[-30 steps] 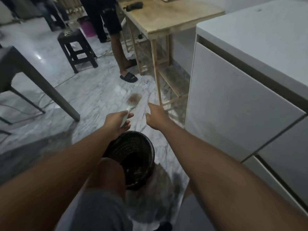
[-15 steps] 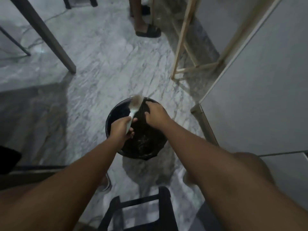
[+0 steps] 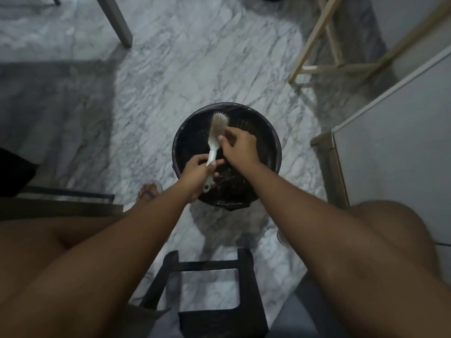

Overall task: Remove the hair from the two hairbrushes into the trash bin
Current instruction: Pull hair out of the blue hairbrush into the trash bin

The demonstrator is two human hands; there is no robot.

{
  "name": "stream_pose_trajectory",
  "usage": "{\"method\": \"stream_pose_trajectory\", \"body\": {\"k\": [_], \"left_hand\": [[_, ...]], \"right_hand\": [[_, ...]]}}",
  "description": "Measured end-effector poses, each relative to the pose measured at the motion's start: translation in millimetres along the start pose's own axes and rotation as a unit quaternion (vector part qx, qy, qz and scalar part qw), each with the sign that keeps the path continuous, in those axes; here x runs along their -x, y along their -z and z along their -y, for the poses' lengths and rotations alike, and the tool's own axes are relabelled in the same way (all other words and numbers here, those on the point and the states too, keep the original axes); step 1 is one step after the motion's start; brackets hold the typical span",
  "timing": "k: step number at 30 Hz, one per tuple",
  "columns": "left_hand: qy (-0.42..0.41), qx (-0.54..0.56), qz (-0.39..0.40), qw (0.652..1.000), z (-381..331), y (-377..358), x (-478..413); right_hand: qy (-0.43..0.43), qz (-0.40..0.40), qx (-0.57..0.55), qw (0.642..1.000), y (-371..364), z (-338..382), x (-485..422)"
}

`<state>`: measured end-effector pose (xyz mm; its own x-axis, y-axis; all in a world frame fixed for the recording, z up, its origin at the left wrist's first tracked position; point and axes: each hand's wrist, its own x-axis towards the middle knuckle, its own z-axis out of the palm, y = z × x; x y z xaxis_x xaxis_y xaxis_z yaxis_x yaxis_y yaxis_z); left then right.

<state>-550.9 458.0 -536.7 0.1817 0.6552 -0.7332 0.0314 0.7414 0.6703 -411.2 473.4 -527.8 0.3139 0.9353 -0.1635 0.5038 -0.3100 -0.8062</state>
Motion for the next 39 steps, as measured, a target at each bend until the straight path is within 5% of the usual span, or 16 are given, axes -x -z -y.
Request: {"method": "stream_pose_trajectory", "body": {"k": [21,34,39], "left_hand": [[0.007,-0.141,0.019,0.99,-16,-2,-43],[0.022,-0.033,-0.048,0.998,-13,-25,-41],[0.022,-0.029,-0.063,0.997,-9,-21,-47]], "right_hand": [[-0.094,-0.015,-0.02,0.995,-10,-12,-17],[-0.078,-0.081,-0.017,0.993,12,-16,-5],[-0.147,0.038,0.124,0.981,11,-38,-2]]}}
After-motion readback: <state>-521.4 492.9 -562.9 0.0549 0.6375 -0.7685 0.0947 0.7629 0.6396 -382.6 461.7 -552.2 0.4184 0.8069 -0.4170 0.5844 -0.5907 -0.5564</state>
